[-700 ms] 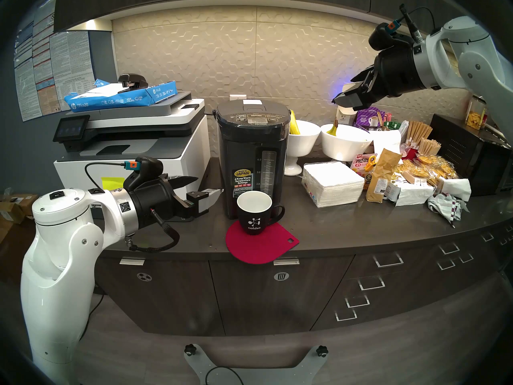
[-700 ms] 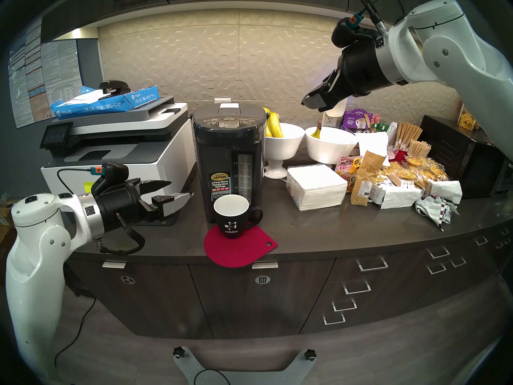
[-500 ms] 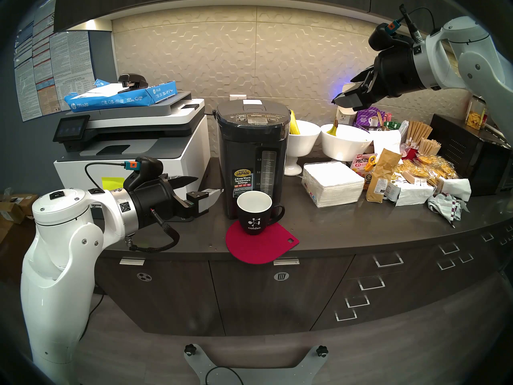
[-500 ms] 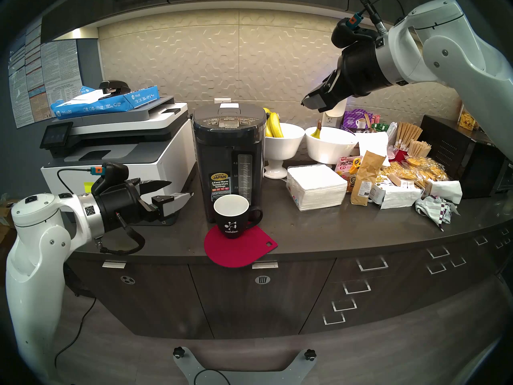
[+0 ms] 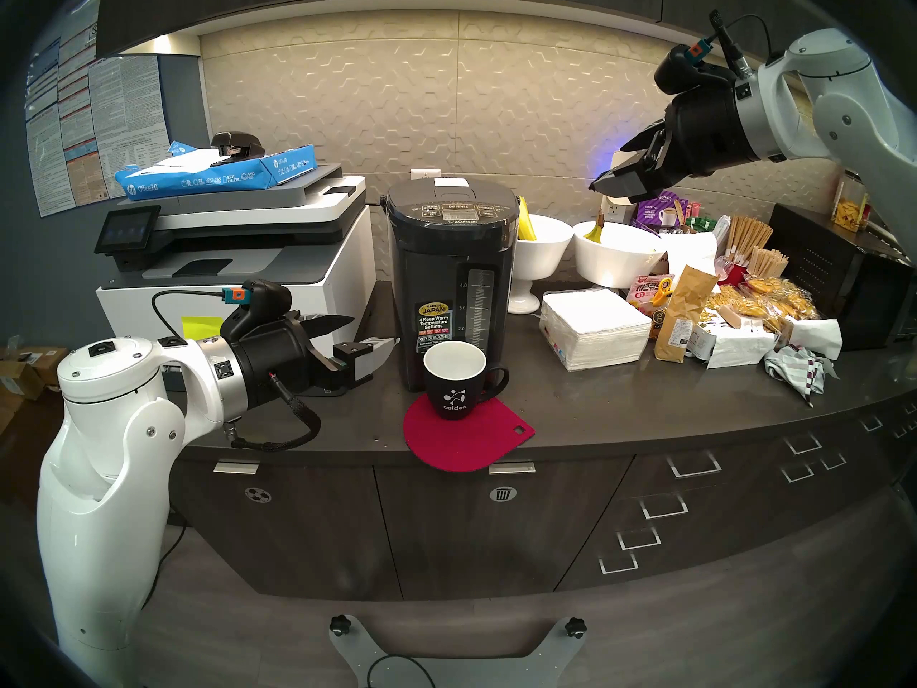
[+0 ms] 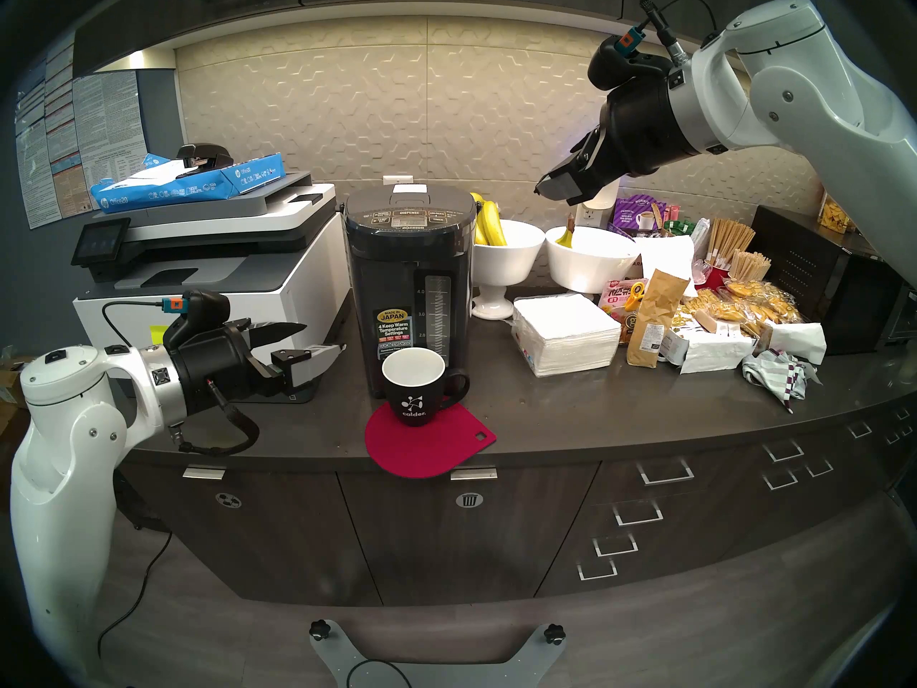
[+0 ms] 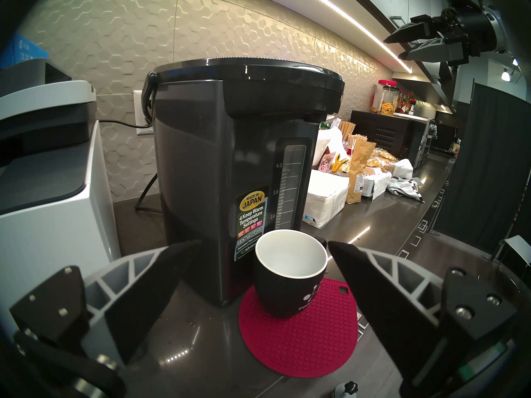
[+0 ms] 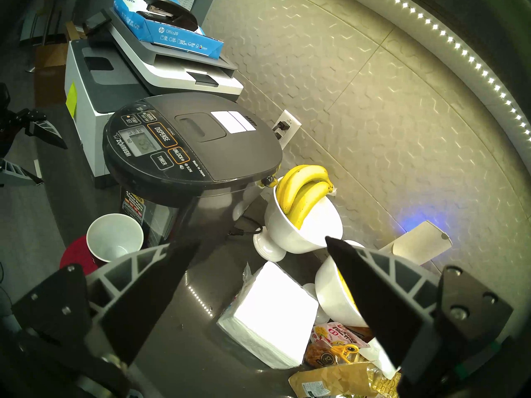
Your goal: Press the water dispenser button and fill the cup
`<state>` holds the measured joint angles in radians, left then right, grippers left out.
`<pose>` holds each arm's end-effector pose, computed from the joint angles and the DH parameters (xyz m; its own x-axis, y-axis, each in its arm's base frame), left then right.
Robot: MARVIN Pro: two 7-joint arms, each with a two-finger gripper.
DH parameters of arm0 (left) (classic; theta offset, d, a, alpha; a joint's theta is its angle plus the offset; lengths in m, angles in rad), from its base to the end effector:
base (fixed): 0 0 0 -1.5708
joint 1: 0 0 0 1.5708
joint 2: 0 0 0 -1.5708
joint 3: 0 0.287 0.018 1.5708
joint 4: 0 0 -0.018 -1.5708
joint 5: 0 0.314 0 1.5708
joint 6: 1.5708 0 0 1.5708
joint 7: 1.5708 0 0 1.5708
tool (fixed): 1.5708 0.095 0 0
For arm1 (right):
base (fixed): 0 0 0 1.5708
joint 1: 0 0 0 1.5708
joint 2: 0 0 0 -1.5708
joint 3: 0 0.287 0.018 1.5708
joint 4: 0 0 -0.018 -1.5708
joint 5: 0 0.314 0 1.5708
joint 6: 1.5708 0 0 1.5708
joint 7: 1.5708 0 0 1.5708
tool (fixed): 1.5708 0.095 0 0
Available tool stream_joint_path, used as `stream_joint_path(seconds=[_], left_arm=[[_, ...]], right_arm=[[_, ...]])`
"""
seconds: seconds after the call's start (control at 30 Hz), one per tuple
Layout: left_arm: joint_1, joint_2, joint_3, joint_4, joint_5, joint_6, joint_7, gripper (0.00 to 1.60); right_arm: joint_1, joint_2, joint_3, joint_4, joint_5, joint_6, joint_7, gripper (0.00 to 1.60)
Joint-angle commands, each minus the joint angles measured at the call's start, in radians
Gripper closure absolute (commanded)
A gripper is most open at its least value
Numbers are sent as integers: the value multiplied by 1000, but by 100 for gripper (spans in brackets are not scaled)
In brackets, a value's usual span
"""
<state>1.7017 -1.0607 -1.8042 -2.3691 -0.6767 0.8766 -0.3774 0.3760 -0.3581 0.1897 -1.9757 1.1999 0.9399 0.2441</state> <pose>0.3105 0.0309 -0.0880 0.2108 -0.0624 0.9755 -0.5881 -0.8052 0.0756 0.3818 -0.0221 0.1429 0.0610 0.6721 0.7379 0.5898 -0.6207 0.5166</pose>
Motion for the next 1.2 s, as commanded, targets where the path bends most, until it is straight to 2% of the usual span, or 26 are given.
stream_joint_path(seconds=[0.0, 0.3, 0.53, 0.77, 1.17], left_arm=[[0, 0, 0, -10, 0, 0, 0, 0], [0, 0, 0, -10, 0, 0, 0, 0], [0, 0, 0, -10, 0, 0, 0, 0], [0, 0, 0, -10, 0, 0, 0, 0], [0, 0, 0, -10, 0, 0, 0, 0]], right_arm=[[27, -6, 6, 15, -45, -8, 30, 0], [31, -14, 5, 30, -88, -16, 85, 0], [39, -33, -1, 72, -85, 9, 181, 0], [57, -51, -10, 99, -125, 20, 255, 0], [56, -60, -12, 120, -166, 14, 313, 0]])
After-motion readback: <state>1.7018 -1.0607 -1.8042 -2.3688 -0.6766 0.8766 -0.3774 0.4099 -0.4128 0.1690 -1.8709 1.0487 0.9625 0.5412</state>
